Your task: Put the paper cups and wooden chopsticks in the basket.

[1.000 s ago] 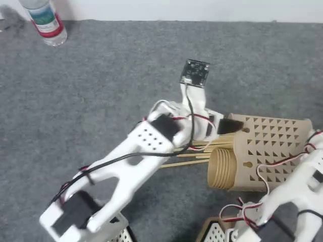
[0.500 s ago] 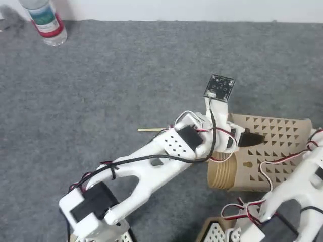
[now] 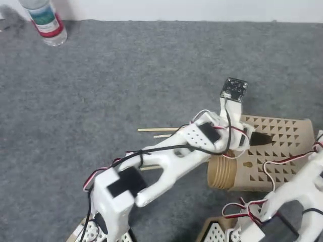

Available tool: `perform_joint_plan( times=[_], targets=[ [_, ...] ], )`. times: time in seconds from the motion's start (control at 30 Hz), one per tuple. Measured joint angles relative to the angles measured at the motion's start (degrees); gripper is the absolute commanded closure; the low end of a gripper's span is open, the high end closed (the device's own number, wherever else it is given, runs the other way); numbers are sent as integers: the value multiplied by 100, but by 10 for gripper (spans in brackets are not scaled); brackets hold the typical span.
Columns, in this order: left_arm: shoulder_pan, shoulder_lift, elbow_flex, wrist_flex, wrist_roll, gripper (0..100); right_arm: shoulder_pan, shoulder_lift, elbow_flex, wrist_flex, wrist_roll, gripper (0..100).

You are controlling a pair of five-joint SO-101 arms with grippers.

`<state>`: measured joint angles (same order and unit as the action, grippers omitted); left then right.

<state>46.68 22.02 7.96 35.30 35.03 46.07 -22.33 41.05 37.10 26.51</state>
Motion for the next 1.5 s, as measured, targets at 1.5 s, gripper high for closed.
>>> perform_joint_plan(
  times=[1.5],
  targets=[
    [615, -70, -2479, 1301, -598, 989, -404, 1960, -202, -413, 396, 945]
  ],
)
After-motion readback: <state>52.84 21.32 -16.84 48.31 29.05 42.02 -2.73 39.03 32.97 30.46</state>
